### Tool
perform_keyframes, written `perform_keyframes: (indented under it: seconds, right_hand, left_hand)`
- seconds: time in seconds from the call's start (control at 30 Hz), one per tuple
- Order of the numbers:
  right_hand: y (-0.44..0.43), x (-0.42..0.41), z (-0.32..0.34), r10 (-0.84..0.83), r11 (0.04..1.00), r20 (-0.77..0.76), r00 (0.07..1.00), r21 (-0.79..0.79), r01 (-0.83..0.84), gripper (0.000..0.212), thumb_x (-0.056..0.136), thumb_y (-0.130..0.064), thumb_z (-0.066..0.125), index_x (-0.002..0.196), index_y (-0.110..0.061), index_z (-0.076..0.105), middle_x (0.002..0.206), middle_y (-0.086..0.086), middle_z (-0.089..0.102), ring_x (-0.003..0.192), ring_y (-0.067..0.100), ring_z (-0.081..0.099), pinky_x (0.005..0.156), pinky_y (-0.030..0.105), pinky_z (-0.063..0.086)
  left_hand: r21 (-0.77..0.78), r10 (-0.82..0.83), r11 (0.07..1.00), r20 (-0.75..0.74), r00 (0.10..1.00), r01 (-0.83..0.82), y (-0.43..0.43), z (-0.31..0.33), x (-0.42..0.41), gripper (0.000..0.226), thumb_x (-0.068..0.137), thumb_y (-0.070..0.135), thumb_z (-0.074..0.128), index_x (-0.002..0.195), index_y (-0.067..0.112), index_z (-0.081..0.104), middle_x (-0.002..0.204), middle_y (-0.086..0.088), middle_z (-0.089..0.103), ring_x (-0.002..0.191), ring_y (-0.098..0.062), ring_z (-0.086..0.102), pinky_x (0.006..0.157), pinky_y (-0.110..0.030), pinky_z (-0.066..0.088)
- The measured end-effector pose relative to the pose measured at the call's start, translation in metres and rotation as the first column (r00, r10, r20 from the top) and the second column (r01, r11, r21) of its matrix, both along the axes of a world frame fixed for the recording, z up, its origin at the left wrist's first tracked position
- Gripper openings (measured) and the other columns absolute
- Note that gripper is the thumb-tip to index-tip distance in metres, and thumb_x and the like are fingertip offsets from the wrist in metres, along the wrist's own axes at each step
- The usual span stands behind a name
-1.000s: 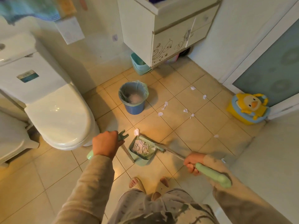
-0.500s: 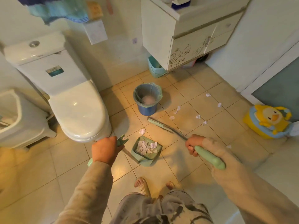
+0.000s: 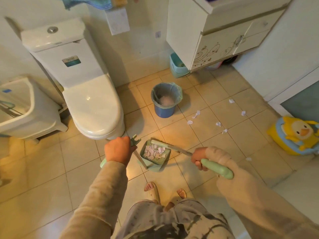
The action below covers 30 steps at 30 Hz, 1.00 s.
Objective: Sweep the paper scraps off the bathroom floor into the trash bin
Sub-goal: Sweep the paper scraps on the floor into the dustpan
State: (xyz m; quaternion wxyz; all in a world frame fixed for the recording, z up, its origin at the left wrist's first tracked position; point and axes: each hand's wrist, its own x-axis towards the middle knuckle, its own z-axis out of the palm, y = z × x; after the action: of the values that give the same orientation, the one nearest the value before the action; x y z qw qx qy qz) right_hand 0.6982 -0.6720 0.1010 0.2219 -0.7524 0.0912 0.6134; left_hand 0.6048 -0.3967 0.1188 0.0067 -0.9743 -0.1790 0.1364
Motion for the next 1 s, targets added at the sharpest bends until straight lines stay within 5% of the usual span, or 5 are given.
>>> perform_keyframes:
  seconds: [0.23, 0.57, 1.0]
  right_hand:
    - [-0.032, -0.004, -0.009, -0.251, 0.967, -0.079, 0.965, -0.05, 0.248, 0.02, 0.089, -0.004, 0.038, 0.07, -0.011, 0.04, 0.032, -0.001, 0.042, 0.026, 0.01, 0.038, 0.034, 0.01, 0.029]
    - [-0.041, -0.035, -0.028, -0.536, 0.843, 0.07, 0.841, -0.005, 0.537, 0.018, 0.084, -0.002, 0.04, 0.068, -0.009, 0.042, 0.036, 0.0, 0.041, 0.032, 0.012, 0.037, 0.036, 0.013, 0.032]
    - [-0.112, -0.008, -0.023, -0.659, 0.748, 0.143, 0.738, 0.018, 0.664, 0.029, 0.087, 0.003, 0.039, 0.059, -0.005, 0.039, 0.054, 0.009, 0.038, 0.049, 0.016, 0.036, 0.038, 0.016, 0.031]
  left_hand:
    - [0.013, -0.066, 0.998, 0.041, 0.997, 0.066, 0.009, -0.001, 0.009, 0.036, 0.081, 0.053, 0.063, 0.093, 0.02, 0.068, 0.081, -0.003, 0.071, 0.076, -0.025, 0.068, 0.069, -0.032, 0.057]
    - [0.053, -0.27, 0.962, 0.055, 0.961, 0.268, 0.003, -0.002, 0.043, 0.039, 0.082, 0.061, 0.056, 0.096, 0.025, 0.066, 0.083, 0.001, 0.071, 0.077, -0.022, 0.069, 0.07, -0.03, 0.056]
    - [-0.032, -0.377, 0.925, 0.028, 0.926, 0.378, -0.059, -0.004, 0.127, 0.039, 0.083, 0.06, 0.055, 0.097, 0.025, 0.065, 0.082, 0.0, 0.069, 0.075, -0.021, 0.066, 0.069, -0.031, 0.057]
